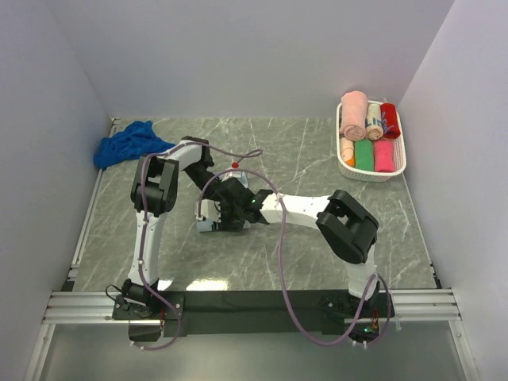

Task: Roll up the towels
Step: Roll the towel

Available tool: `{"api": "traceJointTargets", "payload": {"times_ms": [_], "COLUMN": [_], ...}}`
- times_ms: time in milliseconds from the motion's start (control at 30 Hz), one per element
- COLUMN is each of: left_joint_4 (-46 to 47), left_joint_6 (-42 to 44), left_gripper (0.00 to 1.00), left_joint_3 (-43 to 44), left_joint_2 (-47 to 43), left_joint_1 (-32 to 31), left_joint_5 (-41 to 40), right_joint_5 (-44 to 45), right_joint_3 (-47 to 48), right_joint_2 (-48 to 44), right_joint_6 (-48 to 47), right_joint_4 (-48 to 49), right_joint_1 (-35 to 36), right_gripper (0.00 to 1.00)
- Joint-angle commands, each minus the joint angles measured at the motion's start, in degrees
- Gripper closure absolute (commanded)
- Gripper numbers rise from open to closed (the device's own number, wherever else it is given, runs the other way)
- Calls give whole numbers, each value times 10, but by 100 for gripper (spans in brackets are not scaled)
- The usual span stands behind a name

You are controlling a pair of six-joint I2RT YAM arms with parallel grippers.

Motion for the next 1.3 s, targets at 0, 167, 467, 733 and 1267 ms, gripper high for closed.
{"api": "traceJointTargets", "payload": {"times_ms": [0,167,467,733,1267], "left_joint_4": [81,81,81,170,472], "left_joint_6": [40,34,23,-27,-6], "left_gripper": [71,63,46,43,37], "left_joint_3": [-1,6,7,-59,-557], "left_joint_2": [15,10,-81,-228,-693], "left_joint_1": [9,24,141,245,89], "left_joint_5": [-63,-40,96,115,-139], "right_joint_5": [-44,-109,-231,-301,-414], "right_joint_3": [35,45,87,174,362], "right_joint_2": [36,54,69,136,366], "right_joint_6": [-2,13,18,42,166], "right_joint_4": [-39,-101,-264,-421,-561], "right_joint_1": [-7,-28,-65,-84,-131], "right_gripper": [50,100,100,100,100]}}
